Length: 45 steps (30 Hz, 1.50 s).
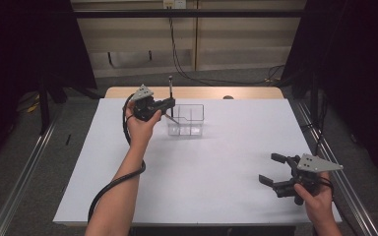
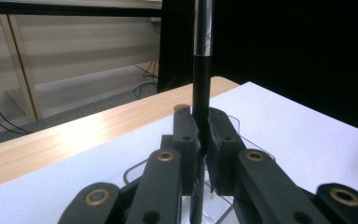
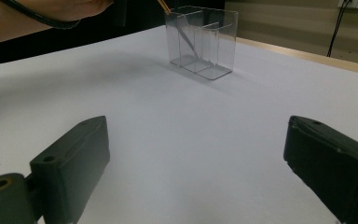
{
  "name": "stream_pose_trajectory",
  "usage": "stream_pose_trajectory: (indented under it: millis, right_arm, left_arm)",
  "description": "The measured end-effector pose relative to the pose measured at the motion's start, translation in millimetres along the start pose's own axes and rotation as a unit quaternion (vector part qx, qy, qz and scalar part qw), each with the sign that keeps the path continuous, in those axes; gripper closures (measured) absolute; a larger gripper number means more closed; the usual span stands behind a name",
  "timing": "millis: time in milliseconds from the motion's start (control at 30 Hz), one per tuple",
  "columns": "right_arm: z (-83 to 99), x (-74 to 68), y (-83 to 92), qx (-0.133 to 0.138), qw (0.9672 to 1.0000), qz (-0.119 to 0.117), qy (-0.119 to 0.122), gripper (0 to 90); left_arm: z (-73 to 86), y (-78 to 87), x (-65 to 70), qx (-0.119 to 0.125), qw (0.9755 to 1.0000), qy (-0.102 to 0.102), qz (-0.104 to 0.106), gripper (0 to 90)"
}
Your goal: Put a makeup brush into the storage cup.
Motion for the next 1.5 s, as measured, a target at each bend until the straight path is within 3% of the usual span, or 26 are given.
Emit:
stream_pose_trajectory:
  millis: [1000, 1100, 1200, 1300, 1500]
  right_arm:
    - [-0.7, -1.0, -0.8, -0.001, 1.0000, -0.002, 0.003, 6.3]
    - [-0.4, -1.8, -1.3, -0.001, 1.0000, -0.002, 0.002, 6.3]
    - [-0.5, -2.3, -1.6, -0.002, 1.0000, -0.003, 0.003, 6.3]
    - [-0.4, -2.1, -1.7, -0.001, 1.0000, -0.003, 0.002, 6.3]
    - [-0.7, -2.6, -2.5, 0.000, 1.0000, -0.004, 0.003, 6.3]
  left_arm:
    - [7.0, 2.8, 2.8, -0.005, 0.9999, 0.006, 0.014, 82.6]
    - [4.5, 6.0, 1.7, 0.000, 0.9998, 0.009, 0.018, 74.4]
    - [1.6, 10.9, 1.4, 0.008, 0.9997, 0.011, 0.021, 59.9]
    - [0.8, 15.5, 0.6, 0.018, 0.9989, 0.025, 0.035, 50.5]
    - [-0.4, 23.3, 1.2, 0.027, 0.9982, 0.036, 0.038, 32.2]
Point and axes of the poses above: each handheld gripper's, and its own axes: y roughly backward along the jaws, z roughly out of its underside, x roughly to its right, the point moved 2 cm from there along -y, roughly forward along the jaws, and after that the axes turned 3 degrees about z, right-handed, at the moved point
